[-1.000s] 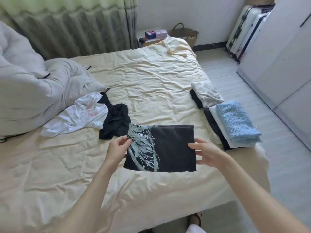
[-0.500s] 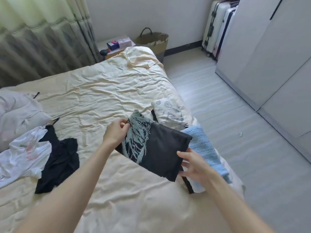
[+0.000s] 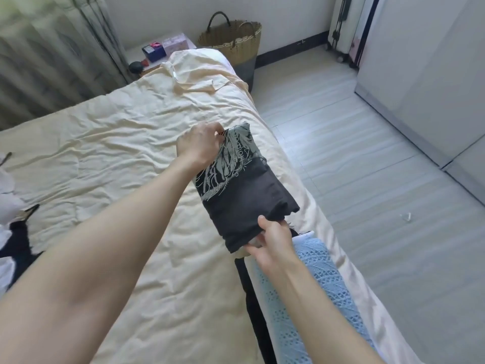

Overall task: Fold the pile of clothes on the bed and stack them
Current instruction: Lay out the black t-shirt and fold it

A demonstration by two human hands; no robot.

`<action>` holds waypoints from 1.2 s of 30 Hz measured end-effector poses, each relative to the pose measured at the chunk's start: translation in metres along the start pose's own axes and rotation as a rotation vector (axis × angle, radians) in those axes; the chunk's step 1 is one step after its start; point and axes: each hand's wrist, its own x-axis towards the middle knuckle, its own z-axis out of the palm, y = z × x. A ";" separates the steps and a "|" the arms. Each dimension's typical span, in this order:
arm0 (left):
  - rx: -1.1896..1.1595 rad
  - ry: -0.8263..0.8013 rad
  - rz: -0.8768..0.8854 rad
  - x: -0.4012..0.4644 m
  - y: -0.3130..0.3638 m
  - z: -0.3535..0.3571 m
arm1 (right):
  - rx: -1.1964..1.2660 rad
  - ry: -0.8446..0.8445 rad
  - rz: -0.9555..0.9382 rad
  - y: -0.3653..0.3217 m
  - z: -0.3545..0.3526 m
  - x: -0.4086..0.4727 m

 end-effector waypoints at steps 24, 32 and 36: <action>0.020 -0.543 0.148 -0.075 -0.022 0.103 | 0.113 0.106 0.251 -0.024 -0.011 0.017; -0.290 -0.239 -0.139 -0.231 -0.053 0.028 | -0.692 -0.079 -0.127 -0.011 0.004 -0.080; -0.333 -0.115 -0.272 -0.305 -0.086 -0.025 | -1.385 -0.274 -0.595 0.031 0.021 -0.127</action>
